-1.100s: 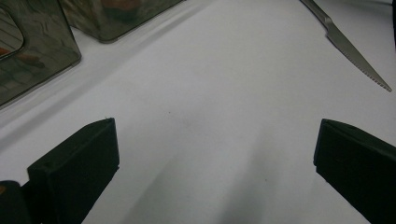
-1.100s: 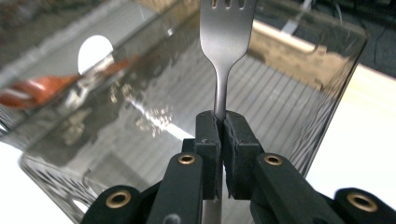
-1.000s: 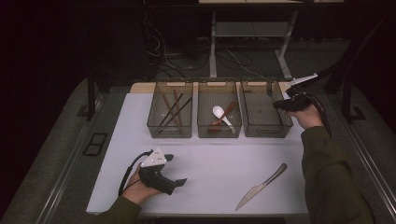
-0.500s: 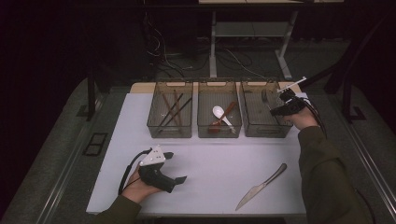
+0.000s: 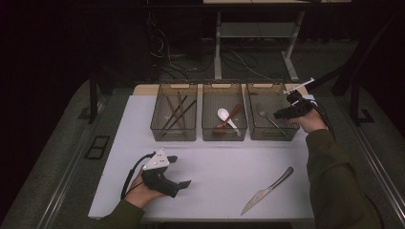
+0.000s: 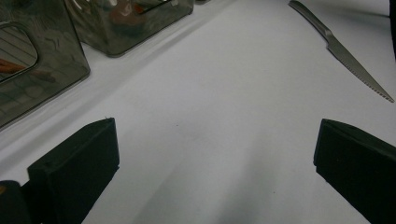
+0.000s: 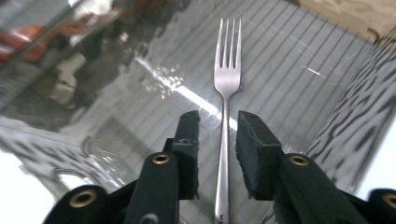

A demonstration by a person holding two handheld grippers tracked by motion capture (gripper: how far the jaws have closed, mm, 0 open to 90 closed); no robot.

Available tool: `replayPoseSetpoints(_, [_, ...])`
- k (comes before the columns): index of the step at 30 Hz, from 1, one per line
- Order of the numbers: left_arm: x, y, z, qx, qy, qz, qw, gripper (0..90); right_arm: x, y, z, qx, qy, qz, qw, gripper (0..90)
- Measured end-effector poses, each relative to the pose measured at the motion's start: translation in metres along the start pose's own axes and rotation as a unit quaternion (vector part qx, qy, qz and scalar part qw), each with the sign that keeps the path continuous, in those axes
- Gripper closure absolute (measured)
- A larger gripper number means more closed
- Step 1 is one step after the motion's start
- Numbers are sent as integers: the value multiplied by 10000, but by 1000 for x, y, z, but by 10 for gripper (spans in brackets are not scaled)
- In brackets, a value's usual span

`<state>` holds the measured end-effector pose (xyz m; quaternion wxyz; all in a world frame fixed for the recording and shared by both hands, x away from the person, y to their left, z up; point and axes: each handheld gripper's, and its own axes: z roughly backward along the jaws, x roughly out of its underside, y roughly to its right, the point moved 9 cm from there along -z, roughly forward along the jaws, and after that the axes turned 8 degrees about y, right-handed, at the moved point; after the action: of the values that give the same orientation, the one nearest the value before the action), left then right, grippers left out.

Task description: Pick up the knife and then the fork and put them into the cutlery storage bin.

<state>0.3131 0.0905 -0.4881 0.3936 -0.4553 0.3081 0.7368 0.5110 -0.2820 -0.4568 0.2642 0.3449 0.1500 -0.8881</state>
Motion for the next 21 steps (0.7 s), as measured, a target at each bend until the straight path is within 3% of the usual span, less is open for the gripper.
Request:
replayPoseSetpoints(5, [0,0,1,-5,-7,3,10000,0,-7,-8,19,-123,345,-19,9993,602])
replayPoseSetpoints(10, [0,1,0,3,0,-5,10000,0,-5,-30,42,-422,636,96,9970,601])
replayPoseSetpoints(21, [1,1,0,-5,-60,-15,10000,0,36,-84,60,-855,489,667,9929,741])
